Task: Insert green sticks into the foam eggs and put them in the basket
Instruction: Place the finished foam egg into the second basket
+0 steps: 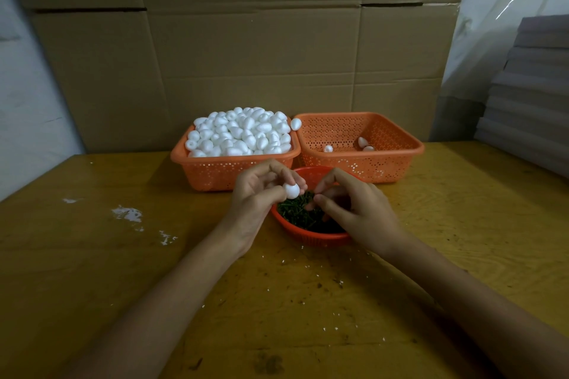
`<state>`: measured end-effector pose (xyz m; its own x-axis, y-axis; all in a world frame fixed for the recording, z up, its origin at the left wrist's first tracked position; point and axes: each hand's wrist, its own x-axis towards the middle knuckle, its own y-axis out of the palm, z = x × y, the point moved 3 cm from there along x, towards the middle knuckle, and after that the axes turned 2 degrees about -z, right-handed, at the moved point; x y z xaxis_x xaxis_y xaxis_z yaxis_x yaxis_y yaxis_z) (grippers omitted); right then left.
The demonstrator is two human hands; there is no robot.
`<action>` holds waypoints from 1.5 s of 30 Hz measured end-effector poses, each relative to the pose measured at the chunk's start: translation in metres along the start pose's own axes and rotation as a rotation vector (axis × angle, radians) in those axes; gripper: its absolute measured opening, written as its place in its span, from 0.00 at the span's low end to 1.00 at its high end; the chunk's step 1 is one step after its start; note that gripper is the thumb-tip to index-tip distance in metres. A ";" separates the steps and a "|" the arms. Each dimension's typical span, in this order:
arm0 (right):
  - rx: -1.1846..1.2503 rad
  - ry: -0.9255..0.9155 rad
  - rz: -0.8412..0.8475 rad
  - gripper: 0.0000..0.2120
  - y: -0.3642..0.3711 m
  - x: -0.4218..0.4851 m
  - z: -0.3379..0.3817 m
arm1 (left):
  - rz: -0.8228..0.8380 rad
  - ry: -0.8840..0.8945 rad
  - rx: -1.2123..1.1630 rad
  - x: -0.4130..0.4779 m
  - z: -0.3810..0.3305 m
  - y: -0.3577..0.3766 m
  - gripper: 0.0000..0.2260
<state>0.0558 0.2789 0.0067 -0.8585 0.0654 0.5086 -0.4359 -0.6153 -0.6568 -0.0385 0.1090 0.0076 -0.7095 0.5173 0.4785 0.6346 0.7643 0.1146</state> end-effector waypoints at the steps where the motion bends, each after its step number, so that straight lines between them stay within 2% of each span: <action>1: -0.004 0.000 -0.003 0.05 0.000 0.000 0.000 | 0.005 0.006 0.010 0.000 0.000 0.000 0.06; 3: -0.009 0.000 -0.007 0.05 0.000 -0.001 0.001 | 0.012 0.016 0.024 0.000 0.000 0.001 0.03; 8: -0.022 -0.002 -0.010 0.05 0.001 0.000 0.001 | 0.021 0.026 0.058 0.000 0.002 -0.002 0.04; 18: -0.008 -0.011 -0.015 0.05 -0.001 -0.001 0.002 | 0.021 -0.037 0.061 -0.002 0.000 0.000 0.18; 35: -0.011 -0.009 -0.017 0.06 -0.001 -0.001 0.003 | -0.020 -0.077 0.060 0.001 0.003 -0.002 0.14; 45: 0.047 -0.005 -0.049 0.05 -0.001 0.000 0.002 | -0.089 -0.094 -0.038 0.003 0.008 -0.003 0.14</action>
<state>0.0568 0.2782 0.0081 -0.8352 0.0921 0.5421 -0.4637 -0.6480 -0.6042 -0.0455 0.1111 0.0016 -0.7882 0.4831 0.3811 0.5775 0.7947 0.1870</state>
